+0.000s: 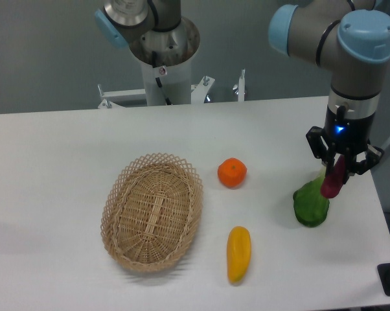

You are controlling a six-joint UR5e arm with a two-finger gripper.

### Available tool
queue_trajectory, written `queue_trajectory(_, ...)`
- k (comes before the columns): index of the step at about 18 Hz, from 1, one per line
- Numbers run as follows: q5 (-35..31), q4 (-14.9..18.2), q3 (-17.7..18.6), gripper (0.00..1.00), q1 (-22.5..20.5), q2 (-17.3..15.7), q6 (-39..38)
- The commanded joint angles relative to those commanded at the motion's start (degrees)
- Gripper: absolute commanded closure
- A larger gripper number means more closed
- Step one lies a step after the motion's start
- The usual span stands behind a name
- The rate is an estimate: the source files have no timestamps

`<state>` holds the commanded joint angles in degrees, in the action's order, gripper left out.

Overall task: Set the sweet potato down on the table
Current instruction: 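Lift the held purple sweet potato and move it beside the green pepper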

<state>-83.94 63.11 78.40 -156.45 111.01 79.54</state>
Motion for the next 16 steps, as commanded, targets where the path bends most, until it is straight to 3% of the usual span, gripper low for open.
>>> queue_trajectory(11, -0.17, -0.44, 0.09, 0.76, 0.79, 1.4, -0.97)
queue_trajectory(13, -0.44, -3.24, 0.96, 0.76, 1.93, 2.37, -3.06)
queue_trajectory(16, -1.58, -11.75, 3.77, 0.76, 4.03, 4.04, -9.21)
